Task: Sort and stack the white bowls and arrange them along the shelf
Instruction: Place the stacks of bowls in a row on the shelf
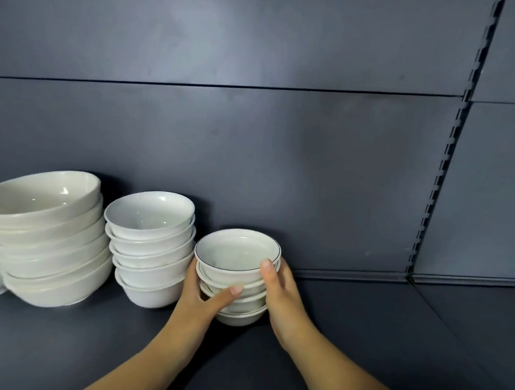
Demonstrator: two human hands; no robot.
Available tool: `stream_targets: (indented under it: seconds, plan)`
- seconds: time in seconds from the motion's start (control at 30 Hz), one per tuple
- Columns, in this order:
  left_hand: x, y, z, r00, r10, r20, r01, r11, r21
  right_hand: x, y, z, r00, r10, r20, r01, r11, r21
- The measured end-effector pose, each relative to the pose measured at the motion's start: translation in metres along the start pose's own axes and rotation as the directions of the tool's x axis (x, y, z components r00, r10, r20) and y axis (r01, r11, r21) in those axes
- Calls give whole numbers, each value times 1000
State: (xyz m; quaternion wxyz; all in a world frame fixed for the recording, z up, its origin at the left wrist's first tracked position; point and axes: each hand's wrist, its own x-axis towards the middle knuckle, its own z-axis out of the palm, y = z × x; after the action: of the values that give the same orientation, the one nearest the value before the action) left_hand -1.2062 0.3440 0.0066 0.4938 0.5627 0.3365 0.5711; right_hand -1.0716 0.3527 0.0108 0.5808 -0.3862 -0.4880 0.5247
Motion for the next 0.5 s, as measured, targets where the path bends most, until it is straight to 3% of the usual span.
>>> stream_targets:
  seconds: [0.5]
  plan:
    - [22,-14,-3,1000,-18,0,18,1000,-6,27,9,-5,1000,-4,0,4,1000,-17]
